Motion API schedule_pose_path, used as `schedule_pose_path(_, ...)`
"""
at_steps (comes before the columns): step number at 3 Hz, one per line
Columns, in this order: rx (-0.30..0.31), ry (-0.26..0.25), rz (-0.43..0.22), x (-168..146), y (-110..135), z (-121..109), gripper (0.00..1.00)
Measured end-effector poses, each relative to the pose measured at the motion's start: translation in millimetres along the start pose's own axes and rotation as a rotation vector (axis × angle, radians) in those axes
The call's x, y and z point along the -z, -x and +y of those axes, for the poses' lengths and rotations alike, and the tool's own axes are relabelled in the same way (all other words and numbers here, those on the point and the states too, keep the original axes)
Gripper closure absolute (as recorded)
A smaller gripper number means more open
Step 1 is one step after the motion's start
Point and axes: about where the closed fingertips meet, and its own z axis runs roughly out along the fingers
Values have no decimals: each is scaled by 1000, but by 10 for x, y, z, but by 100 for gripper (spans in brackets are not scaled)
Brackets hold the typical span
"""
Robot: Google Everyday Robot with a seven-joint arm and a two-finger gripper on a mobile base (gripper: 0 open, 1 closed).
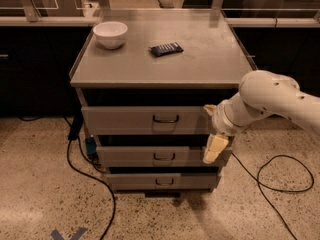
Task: Open top drawer
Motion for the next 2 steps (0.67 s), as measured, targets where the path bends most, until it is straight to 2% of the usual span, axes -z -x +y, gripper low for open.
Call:
schedule_pose_path(1, 18, -5, -12, -73, 29, -57, 0)
schedule_pose_path(2, 65, -26, -23, -240, 135, -220, 0)
